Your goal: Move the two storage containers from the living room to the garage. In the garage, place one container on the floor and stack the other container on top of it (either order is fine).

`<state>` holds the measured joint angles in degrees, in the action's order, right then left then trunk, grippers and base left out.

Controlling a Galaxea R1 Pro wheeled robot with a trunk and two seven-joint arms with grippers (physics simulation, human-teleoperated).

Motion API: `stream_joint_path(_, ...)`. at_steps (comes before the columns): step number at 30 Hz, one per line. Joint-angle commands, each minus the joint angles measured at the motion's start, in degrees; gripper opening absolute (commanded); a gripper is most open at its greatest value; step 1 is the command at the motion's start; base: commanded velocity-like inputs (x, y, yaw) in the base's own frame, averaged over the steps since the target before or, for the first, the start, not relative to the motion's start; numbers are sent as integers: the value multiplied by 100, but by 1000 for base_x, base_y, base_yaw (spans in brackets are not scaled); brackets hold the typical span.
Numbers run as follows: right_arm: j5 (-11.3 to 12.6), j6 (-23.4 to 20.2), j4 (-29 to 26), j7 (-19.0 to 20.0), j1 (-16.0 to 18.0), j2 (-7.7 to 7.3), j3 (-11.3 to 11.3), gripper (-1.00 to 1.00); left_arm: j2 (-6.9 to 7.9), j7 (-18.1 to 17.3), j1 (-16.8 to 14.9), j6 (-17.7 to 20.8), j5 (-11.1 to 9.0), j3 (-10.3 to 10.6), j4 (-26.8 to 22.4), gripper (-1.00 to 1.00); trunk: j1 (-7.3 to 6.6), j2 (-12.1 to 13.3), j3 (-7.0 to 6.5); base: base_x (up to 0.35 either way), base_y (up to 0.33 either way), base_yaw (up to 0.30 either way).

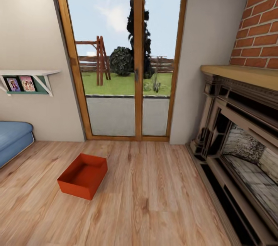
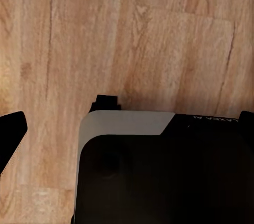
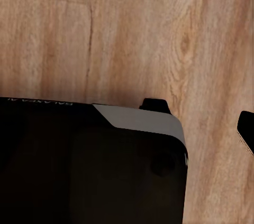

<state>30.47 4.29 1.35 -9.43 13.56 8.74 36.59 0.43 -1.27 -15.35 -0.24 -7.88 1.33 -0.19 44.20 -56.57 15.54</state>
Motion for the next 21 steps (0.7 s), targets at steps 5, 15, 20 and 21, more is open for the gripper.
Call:
stream_joint_path(5,56,28,14,-6,6,5,49,100,1,-13,-3,-3,-56,17,1,100,4,-4,7,322,0,0)
stream_joint_path(15,56,27,14,-6,6,4,50,100,1,-13,-3,-10,-56,17,1,100,4,-4,7,322,0,0)
stream_joint_path(20,56,25,14,-6,6,5,50,100,1,-13,-3,-11,-56,17,1,100,4,-4,7,322,0,0)
stream_joint_path(21,56,26,14,-6,6,5,50,100,1,-13,-3,-11,-56,17,1,100,4,-4,7,322,0,0)
